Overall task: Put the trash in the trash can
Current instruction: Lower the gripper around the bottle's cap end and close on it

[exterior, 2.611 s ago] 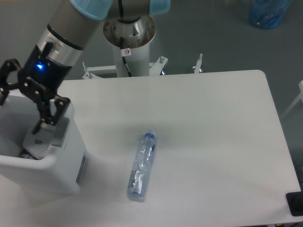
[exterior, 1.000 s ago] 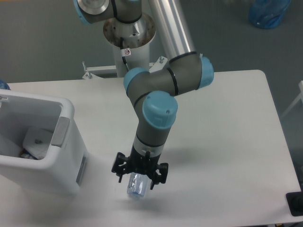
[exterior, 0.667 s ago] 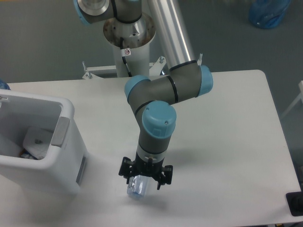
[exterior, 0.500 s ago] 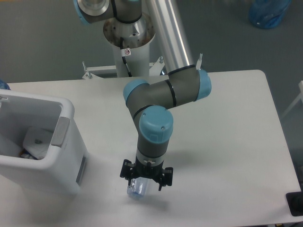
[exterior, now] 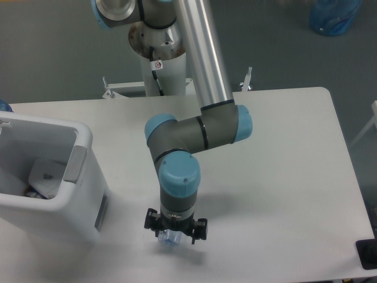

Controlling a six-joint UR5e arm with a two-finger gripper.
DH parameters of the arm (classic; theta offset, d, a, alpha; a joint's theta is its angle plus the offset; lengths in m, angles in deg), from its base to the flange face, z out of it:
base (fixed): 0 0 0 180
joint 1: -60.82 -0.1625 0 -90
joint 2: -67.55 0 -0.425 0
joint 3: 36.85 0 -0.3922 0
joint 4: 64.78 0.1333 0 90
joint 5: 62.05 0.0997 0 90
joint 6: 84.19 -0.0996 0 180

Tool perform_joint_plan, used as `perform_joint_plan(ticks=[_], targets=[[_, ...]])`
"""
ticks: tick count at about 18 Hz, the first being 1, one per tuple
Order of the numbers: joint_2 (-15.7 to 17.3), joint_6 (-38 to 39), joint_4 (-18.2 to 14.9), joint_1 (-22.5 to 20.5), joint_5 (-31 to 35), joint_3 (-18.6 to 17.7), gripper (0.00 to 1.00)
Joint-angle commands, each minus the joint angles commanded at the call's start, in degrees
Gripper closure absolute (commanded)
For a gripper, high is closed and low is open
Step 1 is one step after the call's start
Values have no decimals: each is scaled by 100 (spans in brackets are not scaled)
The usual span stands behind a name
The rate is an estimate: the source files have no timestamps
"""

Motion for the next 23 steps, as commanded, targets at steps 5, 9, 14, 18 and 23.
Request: perform_joint_plan(ticks=[5,9,14,18,23], targets=[[-105,0,0,79,290,26,6],[-202,18,9,141,343,97,21],[-194,26,0,149,343,97,38],[-167,44,0,150,343,97,49],[-18,53,0,158,273,237,56]])
